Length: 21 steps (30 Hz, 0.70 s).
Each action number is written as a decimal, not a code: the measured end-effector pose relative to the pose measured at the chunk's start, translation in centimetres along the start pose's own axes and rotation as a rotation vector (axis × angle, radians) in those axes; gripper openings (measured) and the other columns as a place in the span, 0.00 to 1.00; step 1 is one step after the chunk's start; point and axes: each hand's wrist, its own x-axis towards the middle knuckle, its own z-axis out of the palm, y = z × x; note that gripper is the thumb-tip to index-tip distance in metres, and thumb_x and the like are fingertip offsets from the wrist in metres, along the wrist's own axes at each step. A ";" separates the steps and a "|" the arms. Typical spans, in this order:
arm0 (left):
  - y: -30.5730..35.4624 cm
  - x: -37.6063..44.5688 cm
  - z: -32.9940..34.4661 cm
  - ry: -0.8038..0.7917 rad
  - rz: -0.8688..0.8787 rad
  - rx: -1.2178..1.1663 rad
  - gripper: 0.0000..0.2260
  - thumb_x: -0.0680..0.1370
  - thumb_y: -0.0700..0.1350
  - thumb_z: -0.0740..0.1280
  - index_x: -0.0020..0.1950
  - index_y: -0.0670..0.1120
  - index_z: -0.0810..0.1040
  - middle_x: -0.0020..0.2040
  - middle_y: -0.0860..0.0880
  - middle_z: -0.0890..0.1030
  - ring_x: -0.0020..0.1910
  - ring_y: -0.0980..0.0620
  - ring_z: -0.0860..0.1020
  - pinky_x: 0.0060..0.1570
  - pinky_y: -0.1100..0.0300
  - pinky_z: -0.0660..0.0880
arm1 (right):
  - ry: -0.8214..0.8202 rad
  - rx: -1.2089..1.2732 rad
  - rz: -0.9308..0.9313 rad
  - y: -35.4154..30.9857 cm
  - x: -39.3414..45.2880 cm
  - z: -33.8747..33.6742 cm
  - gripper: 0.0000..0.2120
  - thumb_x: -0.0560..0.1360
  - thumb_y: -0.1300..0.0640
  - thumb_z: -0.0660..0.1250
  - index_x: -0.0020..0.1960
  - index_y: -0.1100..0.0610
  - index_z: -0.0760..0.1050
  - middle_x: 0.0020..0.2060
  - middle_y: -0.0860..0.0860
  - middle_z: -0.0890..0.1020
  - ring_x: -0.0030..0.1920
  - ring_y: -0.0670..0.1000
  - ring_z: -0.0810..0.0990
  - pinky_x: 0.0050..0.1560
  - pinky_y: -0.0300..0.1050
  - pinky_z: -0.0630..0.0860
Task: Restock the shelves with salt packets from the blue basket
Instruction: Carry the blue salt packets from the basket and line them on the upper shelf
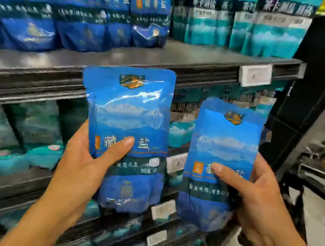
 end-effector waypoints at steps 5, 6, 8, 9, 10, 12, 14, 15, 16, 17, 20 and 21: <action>5.9 3.8 2.2 0.175 0.125 0.005 0.21 0.69 0.47 0.74 0.62 0.47 0.80 0.56 0.49 0.87 0.52 0.51 0.85 0.48 0.53 0.84 | -0.250 0.088 -0.088 -5.4 9.1 1.8 0.21 0.60 0.58 0.78 0.53 0.52 0.83 0.52 0.53 0.87 0.49 0.51 0.87 0.46 0.44 0.83; 7.1 4.9 2.3 0.214 0.150 0.020 0.21 0.70 0.46 0.73 0.63 0.47 0.80 0.56 0.49 0.87 0.54 0.50 0.85 0.51 0.51 0.83 | -0.279 0.109 -0.116 -6.6 10.7 2.7 0.21 0.60 0.59 0.77 0.53 0.54 0.82 0.51 0.52 0.88 0.49 0.50 0.87 0.46 0.43 0.83; 9.4 7.3 2.5 0.263 0.209 0.048 0.19 0.74 0.42 0.72 0.65 0.46 0.78 0.57 0.50 0.86 0.56 0.49 0.85 0.53 0.50 0.82 | -0.329 0.129 -0.192 -9.1 13.7 4.6 0.20 0.62 0.61 0.76 0.53 0.55 0.80 0.48 0.50 0.88 0.47 0.49 0.87 0.46 0.43 0.82; 10.4 8.6 2.5 0.275 0.239 0.063 0.18 0.76 0.41 0.72 0.66 0.44 0.78 0.57 0.49 0.86 0.56 0.49 0.84 0.54 0.51 0.82 | -0.353 0.137 -0.228 -10.2 15.2 5.7 0.20 0.63 0.63 0.75 0.54 0.55 0.80 0.48 0.50 0.88 0.47 0.49 0.87 0.47 0.45 0.83; 11.2 10.1 2.5 0.281 0.264 0.083 0.17 0.77 0.39 0.71 0.67 0.43 0.77 0.57 0.48 0.86 0.56 0.49 0.84 0.55 0.51 0.82 | -0.370 0.142 -0.258 -11.2 16.7 6.7 0.19 0.65 0.65 0.75 0.54 0.56 0.79 0.48 0.50 0.88 0.47 0.50 0.87 0.48 0.46 0.83; 12.2 13.5 2.7 0.288 0.298 0.134 0.17 0.79 0.38 0.71 0.67 0.41 0.76 0.57 0.47 0.86 0.57 0.48 0.84 0.59 0.48 0.81 | -0.377 0.131 -0.299 -12.5 19.9 8.9 0.17 0.68 0.69 0.74 0.54 0.57 0.78 0.47 0.50 0.88 0.47 0.50 0.86 0.51 0.49 0.83; 12.4 16.9 3.0 0.281 0.322 0.154 0.15 0.79 0.35 0.69 0.65 0.41 0.76 0.57 0.46 0.85 0.56 0.48 0.84 0.61 0.46 0.80 | -0.370 0.095 -0.314 -13.1 23.0 10.9 0.18 0.71 0.72 0.72 0.57 0.60 0.76 0.49 0.53 0.86 0.49 0.51 0.85 0.56 0.50 0.83; 12.2 18.5 3.1 0.277 0.327 0.161 0.14 0.79 0.34 0.69 0.64 0.42 0.76 0.57 0.46 0.85 0.55 0.48 0.83 0.62 0.46 0.79 | -0.367 0.073 -0.317 -13.1 24.4 11.8 0.20 0.71 0.74 0.71 0.60 0.61 0.75 0.51 0.55 0.85 0.50 0.52 0.85 0.57 0.50 0.82; 11.8 19.8 3.1 0.276 0.326 0.184 0.14 0.79 0.33 0.68 0.64 0.42 0.76 0.57 0.45 0.84 0.54 0.49 0.82 0.63 0.48 0.78 | -0.364 0.053 -0.316 -12.9 25.6 12.4 0.21 0.71 0.74 0.71 0.61 0.61 0.74 0.52 0.55 0.84 0.49 0.51 0.84 0.57 0.48 0.82; 11.3 20.8 3.0 0.277 0.318 0.220 0.14 0.79 0.32 0.68 0.64 0.41 0.76 0.57 0.45 0.83 0.53 0.50 0.81 0.63 0.51 0.78 | -0.360 0.026 -0.309 -12.4 26.8 12.9 0.21 0.71 0.75 0.71 0.61 0.61 0.74 0.51 0.53 0.84 0.47 0.49 0.84 0.55 0.45 0.82; 9.9 22.7 2.0 0.242 0.264 0.294 0.15 0.79 0.33 0.68 0.65 0.42 0.77 0.58 0.45 0.83 0.52 0.54 0.80 0.58 0.61 0.78 | -0.389 -0.091 -0.269 -10.6 29.4 12.7 0.19 0.71 0.74 0.72 0.57 0.58 0.75 0.48 0.50 0.84 0.42 0.43 0.84 0.47 0.39 0.80; 9.6 22.9 1.5 0.217 0.234 0.301 0.15 0.79 0.33 0.69 0.64 0.44 0.77 0.57 0.47 0.84 0.52 0.54 0.81 0.59 0.60 0.78 | -0.414 -0.140 -0.247 -10.0 30.0 12.3 0.19 0.71 0.74 0.72 0.58 0.59 0.76 0.49 0.52 0.85 0.42 0.44 0.85 0.48 0.39 0.80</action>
